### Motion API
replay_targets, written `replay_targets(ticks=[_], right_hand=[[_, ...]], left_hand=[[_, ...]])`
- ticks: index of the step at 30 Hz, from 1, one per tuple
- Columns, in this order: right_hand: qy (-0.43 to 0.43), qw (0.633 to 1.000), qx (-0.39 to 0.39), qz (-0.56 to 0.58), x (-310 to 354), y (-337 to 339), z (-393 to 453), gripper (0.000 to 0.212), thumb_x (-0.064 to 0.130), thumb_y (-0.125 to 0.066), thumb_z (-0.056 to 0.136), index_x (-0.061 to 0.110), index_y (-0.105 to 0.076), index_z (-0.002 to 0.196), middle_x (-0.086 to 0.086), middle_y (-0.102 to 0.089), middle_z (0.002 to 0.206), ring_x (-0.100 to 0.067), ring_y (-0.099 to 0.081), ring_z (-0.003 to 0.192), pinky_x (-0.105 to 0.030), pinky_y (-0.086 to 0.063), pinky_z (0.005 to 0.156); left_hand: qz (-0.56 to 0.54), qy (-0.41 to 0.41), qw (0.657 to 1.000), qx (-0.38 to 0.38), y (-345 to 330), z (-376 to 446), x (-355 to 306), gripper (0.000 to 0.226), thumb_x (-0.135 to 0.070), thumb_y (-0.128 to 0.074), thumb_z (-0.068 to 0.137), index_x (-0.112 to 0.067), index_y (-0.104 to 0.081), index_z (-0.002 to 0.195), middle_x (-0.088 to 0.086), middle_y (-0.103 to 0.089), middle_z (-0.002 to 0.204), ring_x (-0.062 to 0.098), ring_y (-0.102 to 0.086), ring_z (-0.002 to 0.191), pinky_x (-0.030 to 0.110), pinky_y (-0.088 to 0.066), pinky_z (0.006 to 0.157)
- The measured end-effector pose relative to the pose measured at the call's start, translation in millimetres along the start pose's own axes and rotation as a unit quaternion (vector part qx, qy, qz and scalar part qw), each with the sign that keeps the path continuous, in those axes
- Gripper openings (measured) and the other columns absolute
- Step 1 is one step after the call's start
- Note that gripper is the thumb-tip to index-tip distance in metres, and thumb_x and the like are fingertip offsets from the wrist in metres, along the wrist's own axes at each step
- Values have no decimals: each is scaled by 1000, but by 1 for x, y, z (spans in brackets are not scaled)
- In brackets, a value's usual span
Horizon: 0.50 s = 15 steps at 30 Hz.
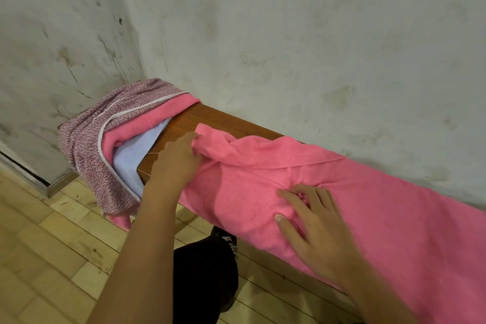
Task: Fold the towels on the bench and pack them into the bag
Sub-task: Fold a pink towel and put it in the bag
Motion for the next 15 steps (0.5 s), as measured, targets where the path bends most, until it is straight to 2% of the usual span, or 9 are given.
replay_targets(ticks=[2, 4, 8, 9, 10, 11, 12, 13, 15], right_hand=[[1, 1000, -2, 3, 0, 0, 0, 62, 67, -18, 99, 34, -51, 140, 8, -48, 133, -12, -37, 126, -50, -36, 112], [1, 1000, -1, 6, -1, 0, -1, 61, 67, -18, 99, 35, -51, 139, 9, -48, 133, -11, -36, 126, -49, -36, 112], [-1, 1000, -2, 16, -2, 1, -1, 59, 67, -17, 99, 37, -49, 139, 11, -46, 134, -8, -34, 127, -49, -37, 112], [-1, 1000, -2, 19, -1, 1, -1, 58, 66, -18, 99, 37, -49, 139, 12, -45, 134, -7, -33, 127, -48, -36, 113], [0, 1000, -2, 21, -1, 1, -1, 57, 65, -20, 100, 37, -49, 139, 12, -45, 134, -7, -33, 127, -48, -35, 113], [0, 1000, -2, 21, -1, 2, -1, 56, 65, -21, 100, 37, -49, 139, 13, -45, 134, -7, -32, 127, -48, -34, 114], [1, 1000, -4, 21, -1, 2, -2, 55, 63, -22, 100, 36, -50, 138, 13, -45, 134, -6, -33, 128, -48, -33, 115], [1, 1000, -5, 20, -1, 3, -2, 54, 62, -22, 101, 36, -50, 138, 13, -45, 135, -6, -33, 128, -48, -33, 115], [2, 1000, 5, 17, -1, 1, -3, 55, 62, -19, 101, 37, -47, 141, 14, -44, 139, -6, -32, 133, -48, -27, 119]], left_hand=[[-22, -20, 997, -73, 10, 2, -6, 23, -25, -44, 99, -24, -65, 110, 10, -67, 113, 32, -62, 97, 43, -49, 84], [-41, -49, 991, -117, 16, 0, -17, 24, -18, -44, 98, -19, -67, 105, 4, -67, 100, 27, -61, 89, 37, -45, 75], [-146, -57, 979, -129, 28, 0, -36, 31, -18, -49, 92, -19, -52, 61, -5, -53, 58, 13, -48, 53, 32, -38, 57], [-183, -64, 971, -140, 32, 1, -40, 28, -16, -49, 92, -16, -57, 65, -2, -58, 62, 16, -52, 57, 35, -43, 59], [-231, -93, 958, -144, 35, 4, -45, 21, -13, -48, 93, -16, -68, 86, 2, -69, 84, 19, -63, 76, 37, -51, 71], [-278, -139, 942, -125, 38, 7, -52, 34, -10, -47, 95, -23, -62, 123, 3, -65, 122, 19, -62, 110, 33, -52, 88], [-327, -186, 922, -91, 38, 8, -58, 61, -7, -47, 97, -37, -34, 149, 3, -42, 152, 20, -43, 138, 28, -49, 96], [-344, -201, 916, -53, 35, 9, -61, 83, -4, -48, 97, -50, -6, 152, 10, -19, 163, 30, -22, 148, 22, -49, 92], [-283, -176, 943, -11, 29, 5, -64, 100, 0, -51, 96, -55, 13, 148, 30, -8, 158, 50, -20, 140, 18, -53, 76]])
Point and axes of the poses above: each hand's wrist, its own z-axis towards the middle knuckle, its own y-axis out of the back of the hand, x = y × z, the point moved 5 cm from there along z, towards the middle knuckle
